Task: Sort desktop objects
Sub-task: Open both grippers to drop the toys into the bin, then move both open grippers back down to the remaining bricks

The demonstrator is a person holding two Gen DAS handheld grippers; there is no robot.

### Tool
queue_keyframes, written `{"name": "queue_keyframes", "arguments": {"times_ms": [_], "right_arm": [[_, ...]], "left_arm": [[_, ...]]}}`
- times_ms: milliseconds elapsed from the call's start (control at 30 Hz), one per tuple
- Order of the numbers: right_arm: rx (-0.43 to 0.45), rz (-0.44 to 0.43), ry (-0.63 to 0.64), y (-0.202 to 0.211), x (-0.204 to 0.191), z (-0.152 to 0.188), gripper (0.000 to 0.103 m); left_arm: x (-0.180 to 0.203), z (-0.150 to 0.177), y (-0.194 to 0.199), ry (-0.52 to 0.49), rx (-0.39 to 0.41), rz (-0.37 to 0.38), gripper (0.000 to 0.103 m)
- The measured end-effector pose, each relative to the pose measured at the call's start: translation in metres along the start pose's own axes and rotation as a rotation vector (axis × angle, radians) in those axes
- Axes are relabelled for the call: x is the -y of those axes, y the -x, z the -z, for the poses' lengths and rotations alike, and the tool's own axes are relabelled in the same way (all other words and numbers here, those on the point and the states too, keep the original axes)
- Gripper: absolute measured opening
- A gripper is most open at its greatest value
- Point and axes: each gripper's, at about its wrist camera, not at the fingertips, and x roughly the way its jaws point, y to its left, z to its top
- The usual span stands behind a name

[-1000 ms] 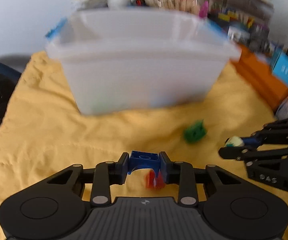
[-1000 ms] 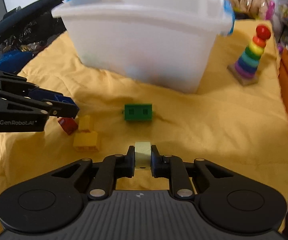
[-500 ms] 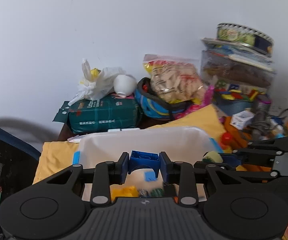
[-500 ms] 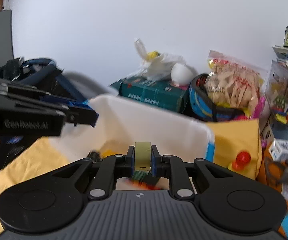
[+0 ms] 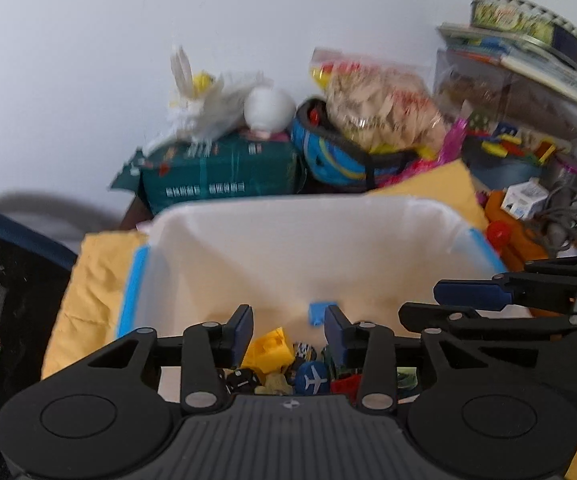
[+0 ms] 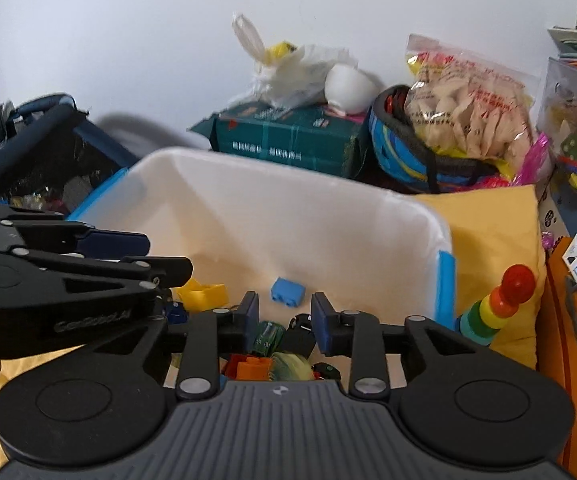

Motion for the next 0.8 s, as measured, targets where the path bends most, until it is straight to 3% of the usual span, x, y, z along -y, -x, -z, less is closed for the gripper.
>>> {"name": "queue_keyframes", "arguments": {"times_ms": [233, 367, 533, 800], "right_arm": [[0.096, -0.036, -0.002, 0.048, -0.001, 0.008, 0.035], [0.095, -0.05, 0.001, 0.072, 0.001, 0.035, 0.042], [0.012, -0.064, -0.014, 0.074, 0.006, 0.078, 0.042], [-0.181, -0.102, 0.03, 0.048, -0.002, 0.134, 0.037]], "left_arm": [[0.003, 0.023, 0.063, -0.011, 0.092, 0.032, 0.053], [0.003, 0.06, 0.081, -0.002, 0.07, 0.041, 0.053], [0.003, 0.11, 0.081, 0.044, -0.037, 0.057, 0.053], [0.018, 0.165, 0.061, -0.01, -0.187, 0.078, 0.053]]}}
